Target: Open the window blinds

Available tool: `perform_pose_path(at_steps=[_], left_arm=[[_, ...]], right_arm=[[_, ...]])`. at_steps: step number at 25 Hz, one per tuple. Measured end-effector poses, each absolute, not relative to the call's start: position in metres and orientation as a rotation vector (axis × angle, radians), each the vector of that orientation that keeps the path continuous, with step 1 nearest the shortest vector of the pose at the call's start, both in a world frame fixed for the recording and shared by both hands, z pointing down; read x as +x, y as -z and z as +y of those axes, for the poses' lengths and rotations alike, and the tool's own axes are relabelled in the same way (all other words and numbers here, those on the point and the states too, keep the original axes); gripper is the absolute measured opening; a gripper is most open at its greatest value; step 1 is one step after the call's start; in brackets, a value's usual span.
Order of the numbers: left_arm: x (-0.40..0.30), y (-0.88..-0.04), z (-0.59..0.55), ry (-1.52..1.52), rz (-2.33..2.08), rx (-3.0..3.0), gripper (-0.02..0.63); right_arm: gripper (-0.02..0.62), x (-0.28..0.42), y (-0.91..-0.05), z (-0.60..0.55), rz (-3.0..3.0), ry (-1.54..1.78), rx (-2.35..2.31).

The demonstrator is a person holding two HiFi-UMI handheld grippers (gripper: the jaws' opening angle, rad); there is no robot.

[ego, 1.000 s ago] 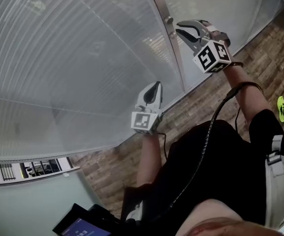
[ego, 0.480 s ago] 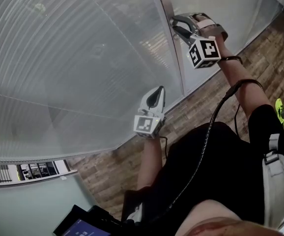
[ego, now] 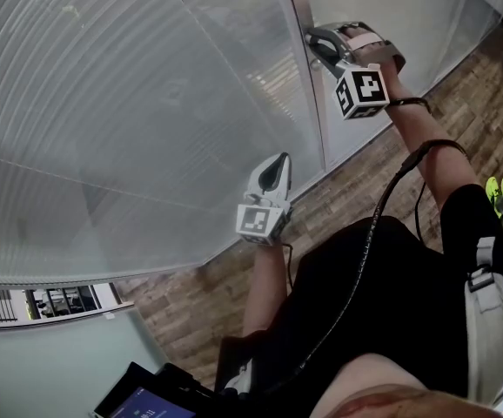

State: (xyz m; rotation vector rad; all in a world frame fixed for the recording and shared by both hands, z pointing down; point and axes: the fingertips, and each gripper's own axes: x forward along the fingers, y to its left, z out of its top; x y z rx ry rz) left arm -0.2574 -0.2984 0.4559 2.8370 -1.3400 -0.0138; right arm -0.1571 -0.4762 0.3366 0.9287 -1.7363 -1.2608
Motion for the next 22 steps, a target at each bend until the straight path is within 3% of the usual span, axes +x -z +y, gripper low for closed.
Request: perform_pose_path(at_steps=[9,22], left_arm=[[-0.261,-0.454,-0.296,0.011,-1.349,2.832,0.003],[-0.269,-0.455,-0.290,0.018,-1.367,2.792,0.003]], right_arm=[[0.127,-0.158,-0.332,-0.480,-1.887,1.121,1.010],[0.127,-0.151,-0.324,-0.490,-2.385,0.480,1.312]])
